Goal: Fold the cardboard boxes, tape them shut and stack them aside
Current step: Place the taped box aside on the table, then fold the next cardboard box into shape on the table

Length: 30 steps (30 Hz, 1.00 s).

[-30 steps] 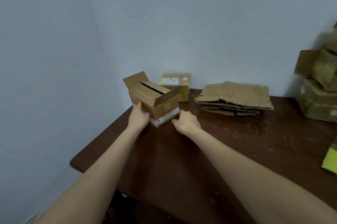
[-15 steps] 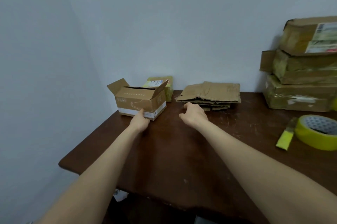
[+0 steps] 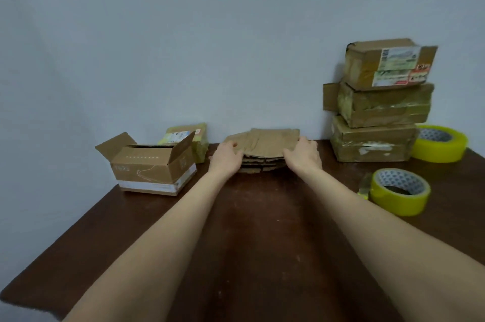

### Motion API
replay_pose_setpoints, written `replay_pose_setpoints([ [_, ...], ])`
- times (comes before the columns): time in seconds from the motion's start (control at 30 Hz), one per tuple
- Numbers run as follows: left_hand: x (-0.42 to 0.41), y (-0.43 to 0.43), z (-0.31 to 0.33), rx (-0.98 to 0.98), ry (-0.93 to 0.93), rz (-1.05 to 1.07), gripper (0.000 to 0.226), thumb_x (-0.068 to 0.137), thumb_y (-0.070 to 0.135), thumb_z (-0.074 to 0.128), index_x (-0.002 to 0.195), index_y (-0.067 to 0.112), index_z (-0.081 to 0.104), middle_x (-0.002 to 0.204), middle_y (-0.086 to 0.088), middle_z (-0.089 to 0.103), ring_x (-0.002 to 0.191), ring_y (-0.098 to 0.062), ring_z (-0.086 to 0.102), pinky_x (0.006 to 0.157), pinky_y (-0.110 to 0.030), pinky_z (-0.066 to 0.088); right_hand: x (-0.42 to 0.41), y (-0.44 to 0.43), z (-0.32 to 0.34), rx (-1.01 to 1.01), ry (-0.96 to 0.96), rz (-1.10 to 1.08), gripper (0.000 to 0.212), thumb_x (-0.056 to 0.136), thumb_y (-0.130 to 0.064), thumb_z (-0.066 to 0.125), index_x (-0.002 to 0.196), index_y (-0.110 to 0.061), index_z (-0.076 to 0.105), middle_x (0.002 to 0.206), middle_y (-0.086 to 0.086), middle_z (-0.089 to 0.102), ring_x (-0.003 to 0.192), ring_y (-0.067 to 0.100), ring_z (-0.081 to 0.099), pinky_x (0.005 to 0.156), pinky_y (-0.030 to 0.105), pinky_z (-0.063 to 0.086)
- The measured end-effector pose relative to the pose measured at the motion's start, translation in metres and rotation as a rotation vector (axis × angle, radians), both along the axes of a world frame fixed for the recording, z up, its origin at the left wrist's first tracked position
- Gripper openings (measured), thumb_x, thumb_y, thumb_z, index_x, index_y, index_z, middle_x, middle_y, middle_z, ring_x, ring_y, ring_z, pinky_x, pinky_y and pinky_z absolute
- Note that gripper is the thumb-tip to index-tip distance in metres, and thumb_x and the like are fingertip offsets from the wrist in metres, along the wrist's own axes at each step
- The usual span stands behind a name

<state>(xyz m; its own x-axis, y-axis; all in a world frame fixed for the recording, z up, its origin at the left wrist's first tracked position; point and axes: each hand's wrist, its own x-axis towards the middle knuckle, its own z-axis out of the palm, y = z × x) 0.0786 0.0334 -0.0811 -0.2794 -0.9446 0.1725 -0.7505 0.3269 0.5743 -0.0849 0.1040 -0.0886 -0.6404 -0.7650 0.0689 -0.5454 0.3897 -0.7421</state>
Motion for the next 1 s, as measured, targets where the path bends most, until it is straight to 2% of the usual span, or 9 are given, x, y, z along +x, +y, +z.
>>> replay_pose_setpoints([
  [0.13, -0.015, -0.033, -0.01, -0.034, -0.108, 0.009, 0.049, 0.097, 0.022, 0.038, 0.145, 0.015, 0.036, 0.147, -0.01, 0.042, 0.132, -0.03, 0.041, 0.107, -0.051, 0.035, -0.031, -0.019, -0.008, -0.035, -0.239, -0.1, 0.055, 0.09, -0.028, 0.058, 0.135, -0.001, 0.04, 0.135, 0.016, 0.044, 0.116, 0.034, 0.052, 0.084, 0.036, 0.045],
  [0.23, -0.016, -0.052, -0.025, 0.022, -0.183, 0.051, 0.045, 0.098, 0.031, 0.032, 0.14, 0.016, 0.044, 0.144, -0.012, 0.045, 0.133, -0.032, 0.039, 0.108, -0.052, 0.032, -0.035, -0.039, -0.017, -0.138, -0.516, -0.043, 0.035, 0.088, -0.026, 0.062, 0.112, -0.001, 0.054, 0.115, 0.009, 0.058, 0.101, 0.027, 0.057, 0.079, 0.034, 0.049],
  [0.3, -0.014, -0.057, -0.035, 0.14, -0.196, 0.015, 0.048, 0.101, 0.039, 0.025, 0.134, 0.016, 0.051, 0.141, -0.014, 0.049, 0.13, -0.034, 0.042, 0.109, -0.051, 0.03, -0.033, -0.051, -0.021, -0.214, -0.754, -0.02, 0.031, 0.089, -0.023, 0.064, 0.11, -0.001, 0.056, 0.112, 0.01, 0.061, 0.093, 0.023, 0.06, 0.076, 0.034, 0.056],
  [0.4, -0.009, -0.059, -0.042, 0.238, -0.089, -0.002, 0.052, 0.101, 0.044, 0.023, 0.136, 0.017, 0.051, 0.144, -0.012, 0.046, 0.133, -0.033, 0.039, 0.112, -0.045, 0.028, -0.031, -0.062, -0.016, -0.28, -0.921, -0.035, 0.02, 0.091, -0.01, 0.061, 0.108, -0.002, 0.056, 0.111, 0.013, 0.06, 0.091, 0.023, 0.061, 0.061, 0.029, 0.056],
  [0.5, -0.004, -0.061, -0.033, 0.245, 0.043, 0.026, 0.053, 0.102, 0.044, 0.025, 0.14, 0.013, 0.046, 0.147, -0.011, 0.042, 0.136, -0.029, 0.037, 0.109, -0.038, 0.029, -0.027, -0.066, -0.006, -0.324, -1.089, -0.023, 0.019, 0.091, 0.006, 0.053, 0.107, -0.002, 0.05, 0.112, 0.015, 0.056, 0.096, 0.027, 0.06, 0.062, 0.033, 0.054],
  [0.63, -0.001, -0.06, -0.008, 0.102, 0.158, 0.107, 0.053, 0.102, 0.039, 0.027, 0.144, 0.008, 0.038, 0.147, -0.013, 0.041, 0.135, -0.03, 0.037, 0.109, -0.039, 0.03, -0.018, -0.06, 0.012, -0.433, -1.146, 0.031, 0.021, 0.093, 0.007, 0.049, 0.108, -0.008, 0.051, 0.108, 0.013, 0.057, 0.091, 0.026, 0.059, 0.056, 0.033, 0.052],
  [0.83, 0.006, -0.037, 0.041, -0.091, 0.342, 0.166, 0.058, 0.101, 0.038, 0.036, 0.148, 0.006, 0.025, 0.152, -0.012, 0.032, 0.14, -0.028, 0.031, 0.114, -0.041, 0.027, -0.023, -0.029, 0.044, -0.588, -1.218, 0.054, 0.025, 0.095, 0.002, 0.045, 0.112, -0.016, 0.052, 0.115, 0.009, 0.059, 0.091, 0.022, 0.059, 0.061, 0.034, 0.053],
  [0.97, 0.013, -0.012, 0.061, -0.081, 0.412, 0.175, 0.068, 0.097, 0.044, 0.042, 0.15, 0.009, 0.017, 0.153, -0.011, 0.03, 0.139, -0.03, 0.032, 0.11, -0.043, 0.03, -0.024, 0.007, 0.054, -0.602, -1.201, 0.024, 0.019, 0.095, 0.002, 0.045, 0.104, -0.013, 0.054, 0.108, 0.008, 0.059, 0.099, 0.024, 0.059, 0.078, 0.038, 0.054],
  [1.0, 0.016, -0.004, 0.063, -0.072, 0.425, 0.179, 0.071, 0.096, 0.046, 0.044, 0.15, 0.01, 0.017, 0.152, -0.011, 0.031, 0.138, -0.03, 0.033, 0.109, -0.043, 0.031, -0.024, 0.018, 0.052, -0.583, -1.184, 0.034, 0.017, 0.094, 0.001, 0.045, 0.098, -0.013, 0.054, 0.104, 0.007, 0.06, 0.096, 0.022, 0.06, 0.075, 0.037, 0.054],
])
